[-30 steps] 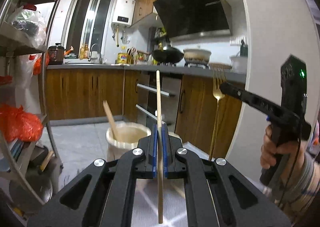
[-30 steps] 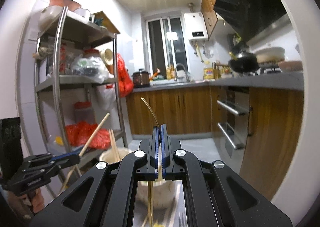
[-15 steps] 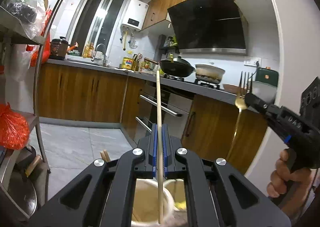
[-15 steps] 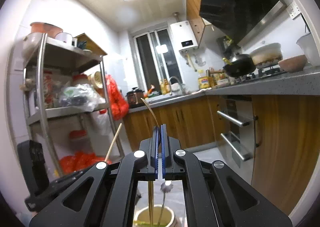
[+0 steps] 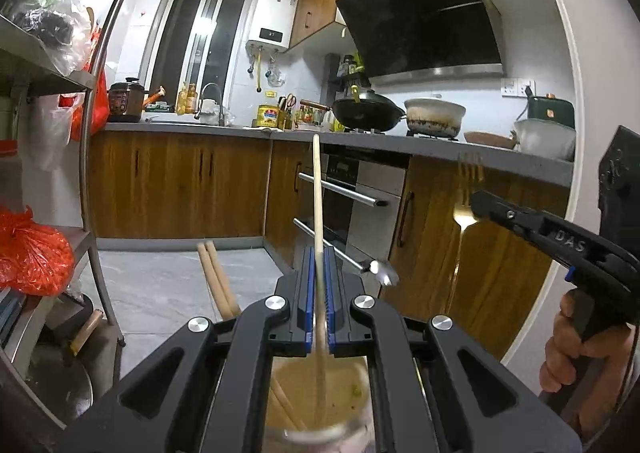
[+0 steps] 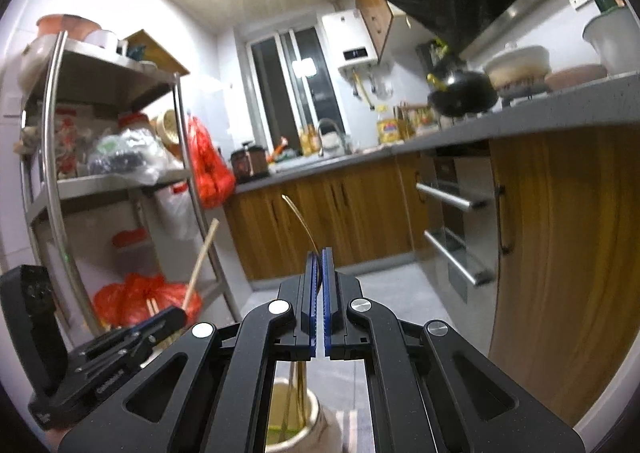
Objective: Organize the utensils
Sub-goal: 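Carry the chopstick over the large pot while the right tool carries the gold fork over the small pot, then open the left tool to drop the chopstick while the right tool releases the gold fork, then move the left tool to a chopstick while the right tool approaches the silver fork, then grasp the chopstick with the left tool while the right tool grasps the silver fork, then lower the chopstick into the large pot while the right tool lowers the silver fork into the small pot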
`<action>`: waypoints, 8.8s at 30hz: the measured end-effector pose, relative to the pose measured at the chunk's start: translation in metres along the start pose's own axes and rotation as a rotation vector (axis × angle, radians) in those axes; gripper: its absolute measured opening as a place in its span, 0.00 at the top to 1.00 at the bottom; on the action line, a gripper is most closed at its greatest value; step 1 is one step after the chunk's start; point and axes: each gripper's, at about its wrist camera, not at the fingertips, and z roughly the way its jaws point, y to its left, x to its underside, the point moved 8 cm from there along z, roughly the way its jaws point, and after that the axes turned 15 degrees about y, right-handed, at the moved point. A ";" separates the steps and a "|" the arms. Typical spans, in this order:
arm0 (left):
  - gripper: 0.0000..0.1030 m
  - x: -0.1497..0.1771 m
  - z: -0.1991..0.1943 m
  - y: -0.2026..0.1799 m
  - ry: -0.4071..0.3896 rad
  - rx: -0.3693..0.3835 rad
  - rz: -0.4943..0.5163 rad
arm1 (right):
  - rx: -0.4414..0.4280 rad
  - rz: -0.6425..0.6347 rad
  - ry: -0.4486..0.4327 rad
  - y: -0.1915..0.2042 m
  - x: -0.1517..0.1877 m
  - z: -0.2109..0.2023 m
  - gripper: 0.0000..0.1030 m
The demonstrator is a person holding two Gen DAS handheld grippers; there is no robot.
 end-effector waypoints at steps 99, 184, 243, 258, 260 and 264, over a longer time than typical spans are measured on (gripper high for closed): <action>0.06 0.133 -0.064 -0.091 0.402 -0.111 0.013 | 0.109 -0.054 0.467 -0.046 0.120 -0.060 0.05; 0.96 0.150 -0.079 -0.066 0.418 -0.041 0.110 | -0.031 -0.336 0.255 0.029 0.083 -0.094 0.96; 0.96 -0.003 -0.011 0.015 -0.047 -0.002 -0.062 | 0.136 -0.292 0.250 0.023 0.022 -0.006 0.96; 0.96 0.016 -0.034 0.035 -0.022 -0.045 -0.089 | 0.170 -0.290 0.304 0.020 0.041 0.017 0.96; 0.96 0.016 -0.038 0.032 -0.022 -0.050 -0.075 | 0.172 -0.281 0.315 0.018 0.044 0.020 0.95; 0.96 0.016 -0.041 0.022 -0.008 -0.073 -0.034 | 0.161 -0.268 0.321 0.015 0.045 0.022 0.91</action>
